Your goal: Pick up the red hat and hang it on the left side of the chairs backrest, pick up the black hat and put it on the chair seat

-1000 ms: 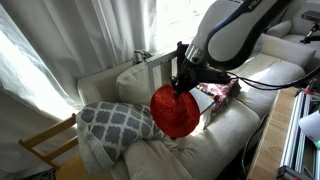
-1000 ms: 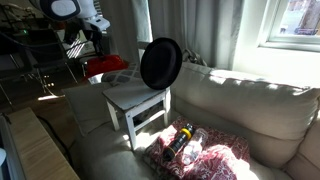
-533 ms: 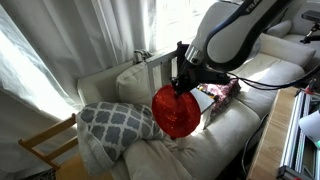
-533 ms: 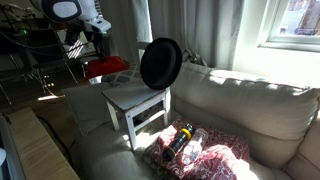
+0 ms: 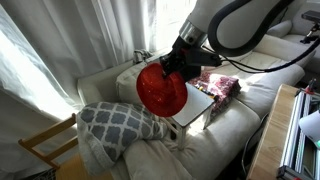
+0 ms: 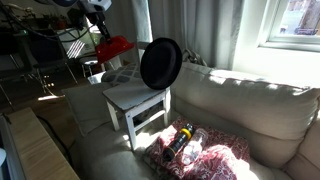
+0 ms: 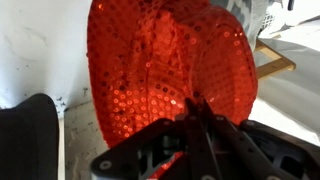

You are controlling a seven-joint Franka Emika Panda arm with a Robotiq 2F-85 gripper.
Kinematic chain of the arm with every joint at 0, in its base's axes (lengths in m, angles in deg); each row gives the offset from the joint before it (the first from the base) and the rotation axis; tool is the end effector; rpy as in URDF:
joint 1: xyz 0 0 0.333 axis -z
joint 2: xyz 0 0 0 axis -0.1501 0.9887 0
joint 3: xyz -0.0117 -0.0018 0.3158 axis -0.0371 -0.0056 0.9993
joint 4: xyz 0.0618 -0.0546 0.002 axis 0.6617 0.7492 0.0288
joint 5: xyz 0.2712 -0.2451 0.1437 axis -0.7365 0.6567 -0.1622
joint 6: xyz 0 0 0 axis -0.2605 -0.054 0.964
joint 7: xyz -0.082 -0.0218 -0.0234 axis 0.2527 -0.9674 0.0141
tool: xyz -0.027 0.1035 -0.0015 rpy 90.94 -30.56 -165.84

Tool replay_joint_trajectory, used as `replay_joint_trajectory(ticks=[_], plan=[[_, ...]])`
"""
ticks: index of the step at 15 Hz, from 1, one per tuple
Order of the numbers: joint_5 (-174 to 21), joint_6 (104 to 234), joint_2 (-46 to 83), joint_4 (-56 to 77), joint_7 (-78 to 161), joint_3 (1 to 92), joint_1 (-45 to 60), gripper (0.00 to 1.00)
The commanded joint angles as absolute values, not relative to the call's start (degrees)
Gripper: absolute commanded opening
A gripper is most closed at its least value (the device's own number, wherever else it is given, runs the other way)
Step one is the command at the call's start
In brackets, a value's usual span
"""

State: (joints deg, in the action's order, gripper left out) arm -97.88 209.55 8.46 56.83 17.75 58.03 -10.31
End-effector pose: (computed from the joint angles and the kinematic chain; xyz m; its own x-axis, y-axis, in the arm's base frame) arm 0.4841 0.2171 0.3188 0.8688 -0.3814 0.3159 -0.2465 -0.8862 -0.3922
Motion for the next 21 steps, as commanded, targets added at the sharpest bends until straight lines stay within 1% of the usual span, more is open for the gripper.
replay_joint_trajectory(ticks=[1,4,6,9,12,17,21], plan=[[-91.9,210.3,6.2,55.3,14.6,56.0,-11.9,0.01],[-85.3,212.5,7.3,52.3,10.2,54.2,-12.3,0.01],[-74.9,214.2,9.4,50.4,2.5,49.5,-13.7,0.01],[-61.9,214.0,13.7,44.6,-7.4,37.8,-20.2,0.01],[-52.2,210.8,18.0,38.3,-18.7,29.3,-28.3,0.01],[-43.5,201.8,23.5,32.9,-31.7,21.3,-40.3,0.01],[-38.4,195.6,27.9,30.1,-40.8,17.1,-46.0,0.01]])
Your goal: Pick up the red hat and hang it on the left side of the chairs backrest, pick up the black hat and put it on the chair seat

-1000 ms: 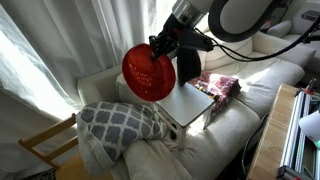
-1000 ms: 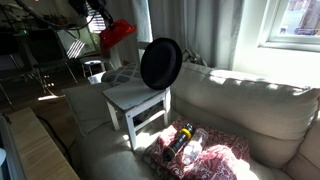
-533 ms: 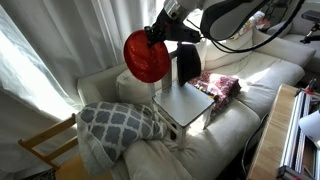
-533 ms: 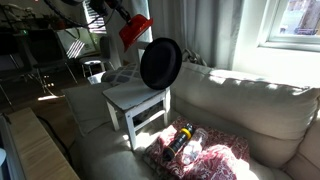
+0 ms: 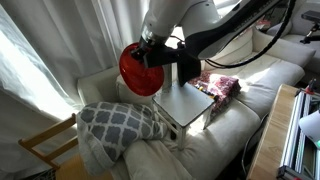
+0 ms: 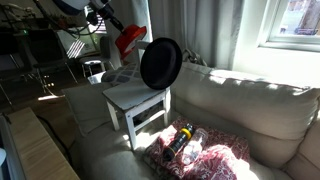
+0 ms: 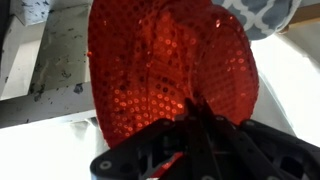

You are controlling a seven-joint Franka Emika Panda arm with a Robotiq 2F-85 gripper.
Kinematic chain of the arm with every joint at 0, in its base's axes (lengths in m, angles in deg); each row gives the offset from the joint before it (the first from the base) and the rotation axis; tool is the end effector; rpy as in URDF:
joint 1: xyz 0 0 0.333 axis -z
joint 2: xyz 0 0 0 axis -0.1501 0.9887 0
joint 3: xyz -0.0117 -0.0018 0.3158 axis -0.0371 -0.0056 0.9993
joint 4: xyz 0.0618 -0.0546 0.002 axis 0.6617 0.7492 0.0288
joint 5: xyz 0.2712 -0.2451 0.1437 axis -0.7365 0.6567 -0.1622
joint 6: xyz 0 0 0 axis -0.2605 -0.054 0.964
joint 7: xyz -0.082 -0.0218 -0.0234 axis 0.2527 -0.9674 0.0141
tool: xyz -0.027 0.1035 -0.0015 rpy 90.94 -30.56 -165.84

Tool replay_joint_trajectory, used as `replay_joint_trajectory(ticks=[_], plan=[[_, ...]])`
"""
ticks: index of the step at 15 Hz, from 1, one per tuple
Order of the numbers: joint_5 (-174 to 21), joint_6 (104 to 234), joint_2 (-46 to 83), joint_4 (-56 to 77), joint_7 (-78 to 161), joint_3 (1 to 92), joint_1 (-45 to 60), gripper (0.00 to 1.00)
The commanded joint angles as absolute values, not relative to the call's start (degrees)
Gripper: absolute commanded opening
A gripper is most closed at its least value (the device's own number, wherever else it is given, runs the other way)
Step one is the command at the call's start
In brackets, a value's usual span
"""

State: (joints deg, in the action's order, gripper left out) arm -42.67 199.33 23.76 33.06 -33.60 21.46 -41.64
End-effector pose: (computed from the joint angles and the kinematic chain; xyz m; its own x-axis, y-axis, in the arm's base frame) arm 0.5707 0.2841 0.3338 0.7304 -0.3249 0.6009 -0.2904 -0.9439 -0.1574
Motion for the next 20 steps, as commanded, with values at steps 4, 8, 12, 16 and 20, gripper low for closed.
replay_joint_trajectory(ticks=[4,8,12,16,20], plan=[[-34.3,190.0,30.9,28.3,-48.9,18.8,-44.2,0.01],[-30.9,184.1,32.4,27.3,-54.6,23.1,-39.9,0.01],[-29.2,179.3,32.3,26.6,-55.5,30.3,-33.7,0.32],[-29.1,177.6,30.8,26.8,-54.9,36.7,-28.4,0.6],[-29.5,176.6,25.5,29.8,-51.3,41.4,-23.2,0.9]])
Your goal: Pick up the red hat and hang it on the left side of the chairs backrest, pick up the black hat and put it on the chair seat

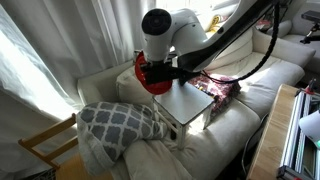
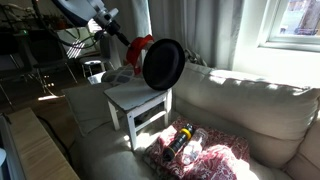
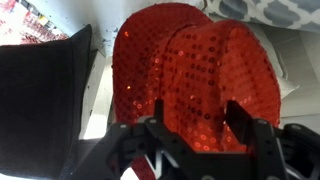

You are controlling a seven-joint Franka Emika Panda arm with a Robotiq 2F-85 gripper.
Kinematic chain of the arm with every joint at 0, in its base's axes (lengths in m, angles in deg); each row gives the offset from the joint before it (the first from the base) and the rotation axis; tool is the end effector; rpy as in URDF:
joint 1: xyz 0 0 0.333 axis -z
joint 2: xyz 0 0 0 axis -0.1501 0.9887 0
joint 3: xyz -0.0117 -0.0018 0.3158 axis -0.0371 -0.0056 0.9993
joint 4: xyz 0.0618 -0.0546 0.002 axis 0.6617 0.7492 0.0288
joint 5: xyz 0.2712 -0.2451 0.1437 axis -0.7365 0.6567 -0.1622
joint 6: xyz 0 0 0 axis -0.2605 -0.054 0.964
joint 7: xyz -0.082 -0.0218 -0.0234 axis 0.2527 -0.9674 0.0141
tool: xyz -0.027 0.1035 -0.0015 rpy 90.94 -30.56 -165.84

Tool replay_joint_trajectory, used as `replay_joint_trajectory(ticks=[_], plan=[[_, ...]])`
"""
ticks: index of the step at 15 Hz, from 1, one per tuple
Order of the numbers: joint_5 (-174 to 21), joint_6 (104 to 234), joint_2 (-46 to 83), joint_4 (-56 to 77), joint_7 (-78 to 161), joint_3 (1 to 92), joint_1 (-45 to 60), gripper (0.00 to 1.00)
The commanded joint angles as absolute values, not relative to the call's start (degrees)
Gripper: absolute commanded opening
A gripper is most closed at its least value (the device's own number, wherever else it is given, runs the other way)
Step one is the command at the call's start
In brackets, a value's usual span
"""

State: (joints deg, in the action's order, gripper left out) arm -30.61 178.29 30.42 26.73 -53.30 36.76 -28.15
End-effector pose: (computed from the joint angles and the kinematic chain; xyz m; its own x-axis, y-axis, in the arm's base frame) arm 0.5842 0.2694 0.2568 0.6613 -0.4501 0.6001 -0.5813 -0.8131 0.0308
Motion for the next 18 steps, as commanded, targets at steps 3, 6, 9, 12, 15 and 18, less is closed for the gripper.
replay_joint_trajectory(ticks=[3,6,9,12,15,18], plan=[[-31.5,178.2,20.0,34.2,-45.7,45.5,-17.3,1.0],[-34.8,182.8,14.4,39.6,-38.2,49.5,-10.8,1.0],[-39.5,189.3,9.2,45.3,-28.2,51.1,-5.4,1.0],[-45.6,197.8,5.7,52.0,-15.0,51.4,-0.8,1.0],[-52.2,201.9,3.4,57.7,-2.4,50.3,2.9,1.0],[-51.3,201.3,5.3,55.7,-2.4,49.5,2.7,1.0]])
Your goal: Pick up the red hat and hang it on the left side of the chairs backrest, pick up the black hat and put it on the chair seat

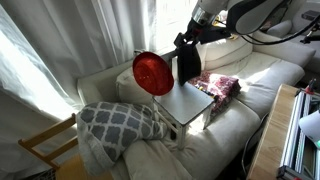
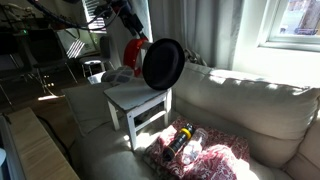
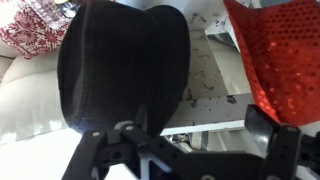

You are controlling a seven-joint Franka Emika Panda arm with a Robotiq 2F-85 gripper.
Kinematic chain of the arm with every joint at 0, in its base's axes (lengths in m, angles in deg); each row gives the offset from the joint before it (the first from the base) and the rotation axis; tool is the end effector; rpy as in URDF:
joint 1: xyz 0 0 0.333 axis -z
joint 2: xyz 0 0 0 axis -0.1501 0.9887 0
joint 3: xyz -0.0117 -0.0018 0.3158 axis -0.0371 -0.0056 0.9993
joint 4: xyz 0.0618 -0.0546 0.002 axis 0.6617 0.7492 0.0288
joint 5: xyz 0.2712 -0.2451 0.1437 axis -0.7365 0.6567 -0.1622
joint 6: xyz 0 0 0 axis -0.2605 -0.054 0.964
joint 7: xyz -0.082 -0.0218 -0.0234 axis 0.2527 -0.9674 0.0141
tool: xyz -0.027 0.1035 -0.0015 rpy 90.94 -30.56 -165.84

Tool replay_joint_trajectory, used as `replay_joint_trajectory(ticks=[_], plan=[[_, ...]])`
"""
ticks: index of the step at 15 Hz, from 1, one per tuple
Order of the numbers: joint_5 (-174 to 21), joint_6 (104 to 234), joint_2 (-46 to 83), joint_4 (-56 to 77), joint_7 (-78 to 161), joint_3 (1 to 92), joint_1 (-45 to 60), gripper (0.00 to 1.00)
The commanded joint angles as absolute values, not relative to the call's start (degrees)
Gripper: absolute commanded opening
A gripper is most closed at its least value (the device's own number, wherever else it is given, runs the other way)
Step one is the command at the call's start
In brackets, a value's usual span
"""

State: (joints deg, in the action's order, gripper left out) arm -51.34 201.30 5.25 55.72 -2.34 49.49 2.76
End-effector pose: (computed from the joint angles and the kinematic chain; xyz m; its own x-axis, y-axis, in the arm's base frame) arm 0.5213 0.0768 0.3361 0.8406 -0.2793 0.4641 -0.2770 -0.9579 -0.0749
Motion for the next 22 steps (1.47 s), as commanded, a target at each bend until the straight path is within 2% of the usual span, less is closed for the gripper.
replay_joint_trajectory(ticks=[1,7,14,21,22], plan=[[-51.9,201.8,4.8,56.6,-0.8,49.5,3.4,1.0],[-51.2,200.0,5.2,56.9,0.5,49.0,4.2,1.0],[-56.1,200.2,5.5,59.0,17.1,47.7,8.1,1.0],[-65.8,208.4,10.3,60.5,28.1,49.0,12.3,1.0],[-67.4,209.1,11.0,60.6,28.8,49.6,12.7,0.95]])
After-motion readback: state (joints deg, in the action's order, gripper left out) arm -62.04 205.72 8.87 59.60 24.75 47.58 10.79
